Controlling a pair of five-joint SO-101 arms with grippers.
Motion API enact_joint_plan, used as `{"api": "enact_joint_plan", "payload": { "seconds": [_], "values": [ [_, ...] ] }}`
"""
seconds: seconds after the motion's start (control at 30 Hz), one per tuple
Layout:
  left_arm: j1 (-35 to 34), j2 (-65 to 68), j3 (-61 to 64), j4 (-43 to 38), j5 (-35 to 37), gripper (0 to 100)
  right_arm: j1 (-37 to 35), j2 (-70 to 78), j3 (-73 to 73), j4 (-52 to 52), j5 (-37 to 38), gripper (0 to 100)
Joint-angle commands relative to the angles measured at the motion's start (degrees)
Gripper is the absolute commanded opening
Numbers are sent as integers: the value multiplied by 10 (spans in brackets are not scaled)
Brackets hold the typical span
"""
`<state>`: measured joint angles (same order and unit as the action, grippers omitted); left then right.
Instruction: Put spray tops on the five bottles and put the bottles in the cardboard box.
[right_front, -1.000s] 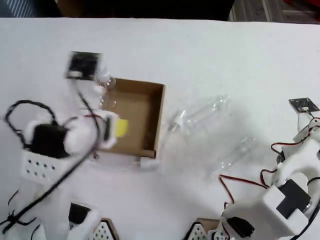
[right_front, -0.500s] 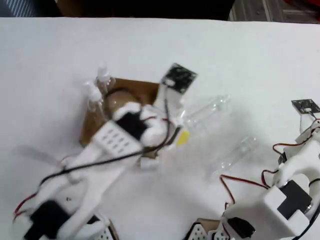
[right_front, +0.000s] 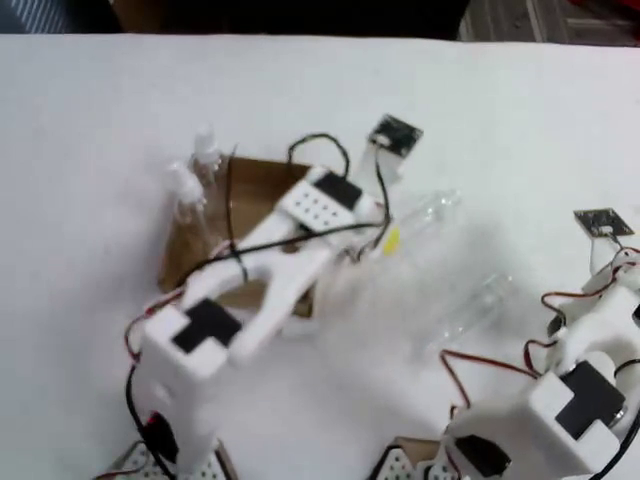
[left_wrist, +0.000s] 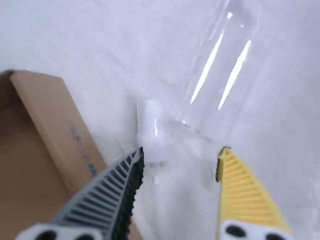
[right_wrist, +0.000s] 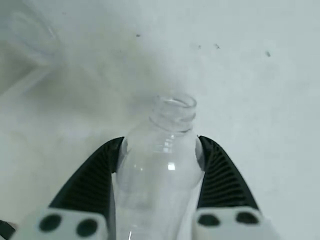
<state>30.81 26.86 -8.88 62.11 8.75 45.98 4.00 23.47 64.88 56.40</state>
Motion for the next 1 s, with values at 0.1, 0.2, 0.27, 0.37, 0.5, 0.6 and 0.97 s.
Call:
{"api": "enact_joint_plan", "payload": {
  "seconds": [0.1,0.2,0.27,0.37,0.5,0.6,0.97],
  "values": [
    [-24,73,-135,38,4,237,0,-29,-3,-11,9,17],
    [-25,107,-166,46,4,237,0,-29,-3,-11,9,17],
    [-26,118,-175,53,4,237,0,-29,-3,-11,9,17],
    [-22,109,-177,78,5,237,-2,-29,-3,-11,9,17],
    [-23,83,-171,93,31,237,-7,-29,-3,-10,9,17],
    [-37,80,-172,99,45,237,-11,-29,-3,-9,9,17],
    [-37,75,-175,102,129,237,-14,-29,-3,-8,9,17]
  ]
}}
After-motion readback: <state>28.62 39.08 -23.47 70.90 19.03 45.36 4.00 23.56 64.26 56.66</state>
